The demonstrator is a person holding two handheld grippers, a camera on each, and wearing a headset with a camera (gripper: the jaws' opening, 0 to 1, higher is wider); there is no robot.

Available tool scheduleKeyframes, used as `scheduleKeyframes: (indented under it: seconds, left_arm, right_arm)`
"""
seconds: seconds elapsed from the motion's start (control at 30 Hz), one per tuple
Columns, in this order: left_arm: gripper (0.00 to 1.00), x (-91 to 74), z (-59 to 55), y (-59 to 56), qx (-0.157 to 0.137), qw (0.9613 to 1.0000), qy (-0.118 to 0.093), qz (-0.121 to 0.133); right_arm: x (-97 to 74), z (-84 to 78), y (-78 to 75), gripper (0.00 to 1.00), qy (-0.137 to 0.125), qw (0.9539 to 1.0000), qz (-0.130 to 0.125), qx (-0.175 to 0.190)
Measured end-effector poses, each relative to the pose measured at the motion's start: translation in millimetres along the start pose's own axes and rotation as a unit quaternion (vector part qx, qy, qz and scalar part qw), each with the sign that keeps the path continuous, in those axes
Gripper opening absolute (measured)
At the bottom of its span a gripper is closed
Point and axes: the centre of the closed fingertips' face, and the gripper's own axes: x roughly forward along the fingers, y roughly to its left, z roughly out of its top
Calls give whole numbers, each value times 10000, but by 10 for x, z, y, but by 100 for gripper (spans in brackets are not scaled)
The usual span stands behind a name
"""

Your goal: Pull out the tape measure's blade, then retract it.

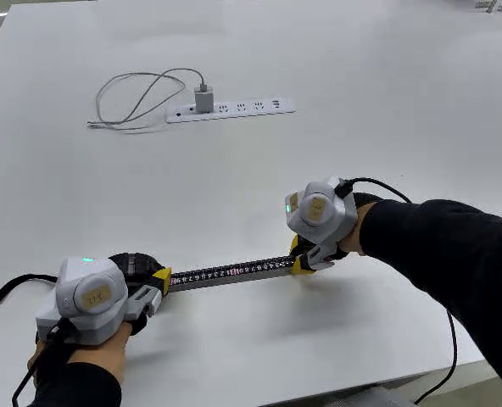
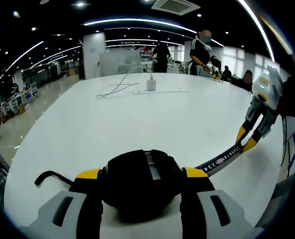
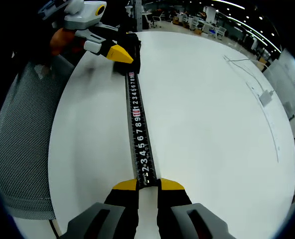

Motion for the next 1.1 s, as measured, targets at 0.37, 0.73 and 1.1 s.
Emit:
scheduleKeyframes:
  seconds: [0.37, 0.73, 1.1]
  left_arm:
    - [59, 9, -3, -1, 0, 10000, 22, -13]
    - [59, 10, -6, -9, 26, 9999, 66, -80]
    - [59, 9, -16, -14, 32, 9999, 74, -98]
  right_arm:
    - [1, 29, 16, 10, -7, 10000, -44, 53]
    - [20, 61, 37, 10, 129, 9998, 15, -150]
    - [34, 89, 39, 10, 99, 9999, 31, -135]
